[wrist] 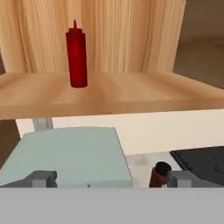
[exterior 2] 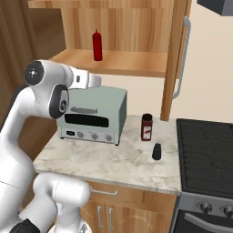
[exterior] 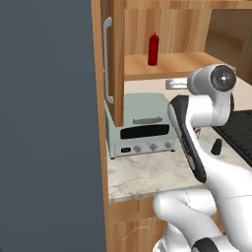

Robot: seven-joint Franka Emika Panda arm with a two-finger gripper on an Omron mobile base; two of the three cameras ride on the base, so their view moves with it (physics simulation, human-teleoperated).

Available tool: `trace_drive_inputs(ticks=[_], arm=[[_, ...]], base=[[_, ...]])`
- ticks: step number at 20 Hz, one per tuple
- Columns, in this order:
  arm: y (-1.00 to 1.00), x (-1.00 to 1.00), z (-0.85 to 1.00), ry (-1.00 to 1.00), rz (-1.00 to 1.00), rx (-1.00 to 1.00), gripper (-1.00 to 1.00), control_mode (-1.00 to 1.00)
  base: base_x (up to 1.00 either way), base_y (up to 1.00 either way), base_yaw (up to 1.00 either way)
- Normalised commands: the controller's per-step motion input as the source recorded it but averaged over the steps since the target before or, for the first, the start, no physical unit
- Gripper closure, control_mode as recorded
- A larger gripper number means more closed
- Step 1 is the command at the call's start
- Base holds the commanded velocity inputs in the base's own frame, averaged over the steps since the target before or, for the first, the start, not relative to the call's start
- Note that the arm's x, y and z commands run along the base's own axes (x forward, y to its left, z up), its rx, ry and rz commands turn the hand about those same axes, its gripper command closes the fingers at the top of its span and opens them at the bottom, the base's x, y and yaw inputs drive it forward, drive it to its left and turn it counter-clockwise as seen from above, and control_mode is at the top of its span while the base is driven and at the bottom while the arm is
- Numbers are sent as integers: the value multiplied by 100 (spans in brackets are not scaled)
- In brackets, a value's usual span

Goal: Collect the paprika, ketchup, and shaker from the cabinet and place them next to the stove.

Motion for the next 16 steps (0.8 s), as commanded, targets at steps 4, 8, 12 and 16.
trace_drive_inputs(ticks=[4, 8, 12, 16], arm=[[36, 17, 41, 0, 3, 0, -100, -100], [18, 32, 45, 0, 4, 0, -100, -100], [13, 36, 50, 0, 3, 0, -100, -100], [7, 35, 21, 0, 1, 1, -100, -100]], base=[[0, 0, 0], [0, 0, 0], [0, 0, 0], [0, 0, 0]])
